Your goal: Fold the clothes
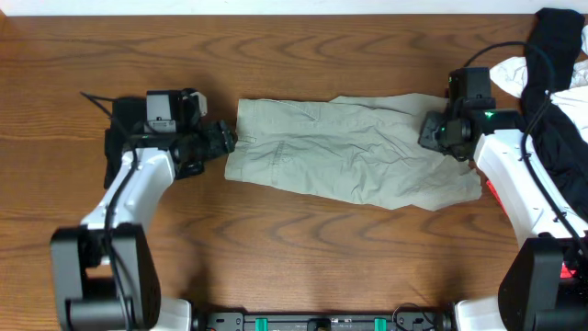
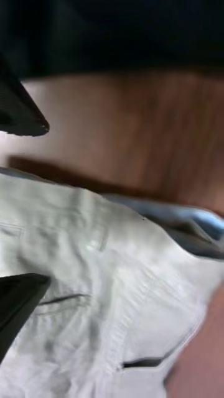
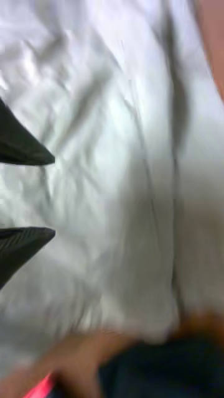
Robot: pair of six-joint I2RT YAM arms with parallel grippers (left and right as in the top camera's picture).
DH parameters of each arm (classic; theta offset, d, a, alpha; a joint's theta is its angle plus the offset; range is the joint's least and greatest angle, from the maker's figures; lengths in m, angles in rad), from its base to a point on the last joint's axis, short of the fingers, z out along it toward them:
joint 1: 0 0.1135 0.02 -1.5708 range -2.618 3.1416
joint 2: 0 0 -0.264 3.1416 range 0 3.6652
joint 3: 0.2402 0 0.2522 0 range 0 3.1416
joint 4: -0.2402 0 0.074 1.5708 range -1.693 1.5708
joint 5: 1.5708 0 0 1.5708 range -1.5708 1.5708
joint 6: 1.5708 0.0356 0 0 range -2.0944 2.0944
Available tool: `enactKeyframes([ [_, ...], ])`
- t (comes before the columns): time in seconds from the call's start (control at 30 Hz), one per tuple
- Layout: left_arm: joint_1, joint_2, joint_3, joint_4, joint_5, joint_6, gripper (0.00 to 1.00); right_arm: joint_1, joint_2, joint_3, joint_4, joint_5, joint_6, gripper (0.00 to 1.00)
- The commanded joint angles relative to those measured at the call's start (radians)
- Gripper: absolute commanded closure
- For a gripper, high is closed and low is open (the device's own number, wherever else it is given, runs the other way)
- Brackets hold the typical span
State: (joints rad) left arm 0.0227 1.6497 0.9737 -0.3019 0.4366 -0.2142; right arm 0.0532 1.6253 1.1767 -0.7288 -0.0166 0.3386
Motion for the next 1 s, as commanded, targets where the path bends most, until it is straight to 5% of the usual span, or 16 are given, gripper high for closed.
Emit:
enactKeyframes([
  [0.0,-0.002,0.073,-0.006,0.061,0.148,0.093,0.29,0.02,0.016,-0.008,-0.013,-0.157,-0.091,0.74],
  [0.43,-0.005,0.295,-0.006,0.31,0.403,0.131,0.23,0.058,0.204,-0.072,-0.006,-0.156,-0.111,0.74],
  [0.77,-0.041,0.384,-0.006,0.327,0.41,0.131,0.24,0.058,0.259,-0.072,0.034,-0.152,-0.112,0.73],
  [0.97,-0.085,0.388,-0.006,0.325,0.502,0.131,0.43,0.057,0.259,-0.072,0.034,-0.152,-0.111,0.72],
])
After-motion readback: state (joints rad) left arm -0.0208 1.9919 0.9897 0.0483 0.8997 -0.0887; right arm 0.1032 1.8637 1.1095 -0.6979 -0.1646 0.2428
